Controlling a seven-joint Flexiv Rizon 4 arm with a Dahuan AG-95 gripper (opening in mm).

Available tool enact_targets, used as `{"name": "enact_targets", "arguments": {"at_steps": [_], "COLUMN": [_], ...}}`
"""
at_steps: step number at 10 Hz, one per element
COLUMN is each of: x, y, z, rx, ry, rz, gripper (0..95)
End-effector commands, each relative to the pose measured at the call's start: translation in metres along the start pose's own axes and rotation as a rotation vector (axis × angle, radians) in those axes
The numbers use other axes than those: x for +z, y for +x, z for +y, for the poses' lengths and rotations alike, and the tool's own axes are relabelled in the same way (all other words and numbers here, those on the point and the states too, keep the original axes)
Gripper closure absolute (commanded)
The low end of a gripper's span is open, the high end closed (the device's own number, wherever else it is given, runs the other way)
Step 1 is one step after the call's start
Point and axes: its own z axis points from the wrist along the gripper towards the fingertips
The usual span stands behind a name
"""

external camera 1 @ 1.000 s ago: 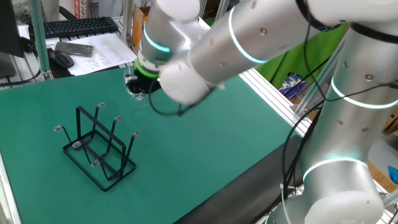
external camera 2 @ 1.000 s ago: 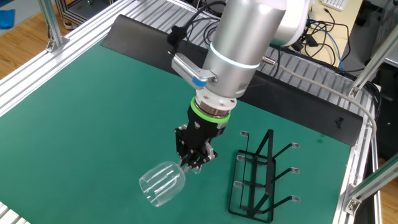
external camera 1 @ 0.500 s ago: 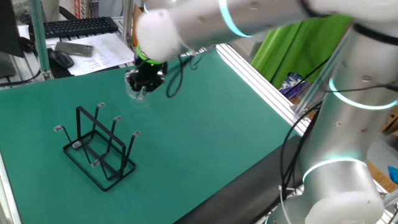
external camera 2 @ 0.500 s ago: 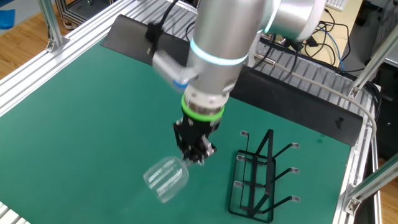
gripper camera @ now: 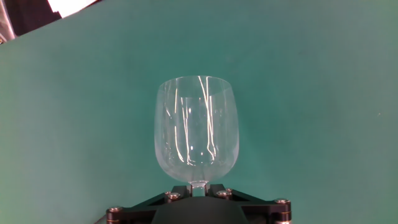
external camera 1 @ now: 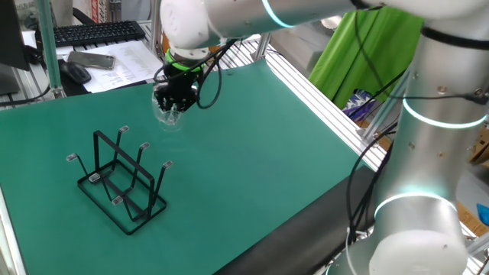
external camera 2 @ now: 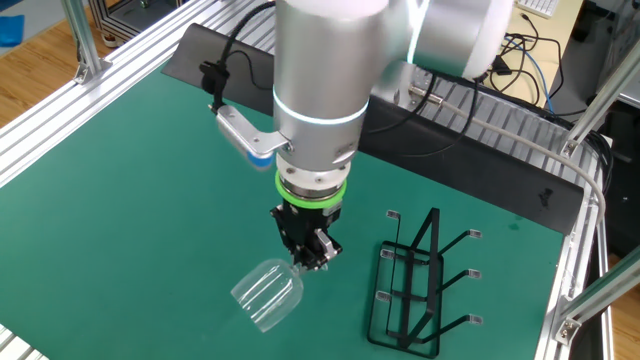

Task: Take the cup off the cup rack

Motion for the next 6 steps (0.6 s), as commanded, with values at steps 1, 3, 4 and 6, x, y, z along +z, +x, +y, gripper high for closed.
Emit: {"name": "enact_targets", "arguments": {"at_steps": [1, 3, 4, 6], "x": [0.0017, 0.0018, 0.0018, 0.0004], "y": [-0.002, -0.0019, -0.0019, -0.0016], "z": [0.0014, 0.0014, 0.0014, 0.0012], "rx": [0.0, -0.007, -0.007, -0.008], "ry": [-0.006, -0.006, -0.007, -0.011], "rz": [0.025, 0.041, 0.043, 0.036], "gripper": [95.0, 95.0, 95.0, 95.0]}}
